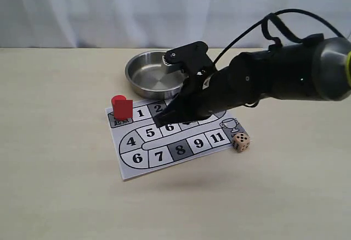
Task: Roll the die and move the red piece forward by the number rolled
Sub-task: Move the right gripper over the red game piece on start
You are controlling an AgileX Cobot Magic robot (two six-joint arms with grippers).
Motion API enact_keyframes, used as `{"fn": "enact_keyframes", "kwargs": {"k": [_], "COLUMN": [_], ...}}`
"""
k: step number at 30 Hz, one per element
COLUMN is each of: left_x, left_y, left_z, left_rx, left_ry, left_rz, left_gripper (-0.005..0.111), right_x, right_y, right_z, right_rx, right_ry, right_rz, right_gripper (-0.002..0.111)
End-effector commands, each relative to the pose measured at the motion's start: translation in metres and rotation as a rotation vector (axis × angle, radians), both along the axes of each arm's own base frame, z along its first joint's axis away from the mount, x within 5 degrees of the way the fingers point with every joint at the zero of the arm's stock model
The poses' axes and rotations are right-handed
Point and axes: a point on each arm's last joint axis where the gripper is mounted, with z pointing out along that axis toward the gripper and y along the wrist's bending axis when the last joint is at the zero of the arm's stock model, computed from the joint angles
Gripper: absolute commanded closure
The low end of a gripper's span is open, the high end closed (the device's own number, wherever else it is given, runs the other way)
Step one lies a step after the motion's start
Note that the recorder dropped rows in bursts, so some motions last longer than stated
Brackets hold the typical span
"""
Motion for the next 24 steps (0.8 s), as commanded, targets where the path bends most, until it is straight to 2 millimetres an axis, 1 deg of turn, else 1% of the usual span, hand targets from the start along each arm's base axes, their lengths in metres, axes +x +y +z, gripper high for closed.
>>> {"fn": "enact_keyframes", "kwargs": {"k": [1, 5, 9, 14, 18, 20, 21, 24], "left_x": [0.000, 0.000, 0.000, 0.000, 0.000, 0.000, 0.000, 0.000], "left_y": [0.000, 0.000, 0.000, 0.000, 0.000, 0.000, 0.000, 0.000], "left_z": [0.000, 0.000, 0.000, 0.000, 0.000, 0.000, 0.000, 0.000], "left_rx": [-0.006, -0.006, -0.006, -0.006, -0.006, -0.006, -0.006, -0.006], "left_ry": [-0.007, -0.007, -0.007, -0.007, -0.007, -0.007, -0.007, -0.007], "left_rz": [-0.001, -0.001, -0.001, -0.001, -0.001, -0.001, -0.001, -0.001], "left_gripper": [0.107, 0.107, 0.107, 0.107, 0.107, 0.107, 0.107, 0.107], "right_x": [0.003, 0.004, -0.001, 0.007, 0.010, 0.012, 0.013, 0.023], "right_y": [0.007, 0.012, 0.019, 0.022, 0.030, 0.034, 0.041, 0.051], "right_z": [-0.007, -0.011, -0.011, -0.007, -0.008, -0.011, -0.013, -0.018], "right_rx": [0.040, 0.058, 0.081, 0.125, 0.159, 0.157, 0.156, 0.150], "right_ry": [-0.010, -0.027, -0.013, -0.110, -0.180, -0.176, -0.167, -0.146], "right_rz": [-0.028, -0.034, -0.037, -0.060, -0.068, -0.063, -0.049, -0.039], "right_gripper": [0.071, 0.054, 0.048, 0.047, 0.047, 0.047, 0.047, 0.047]}}
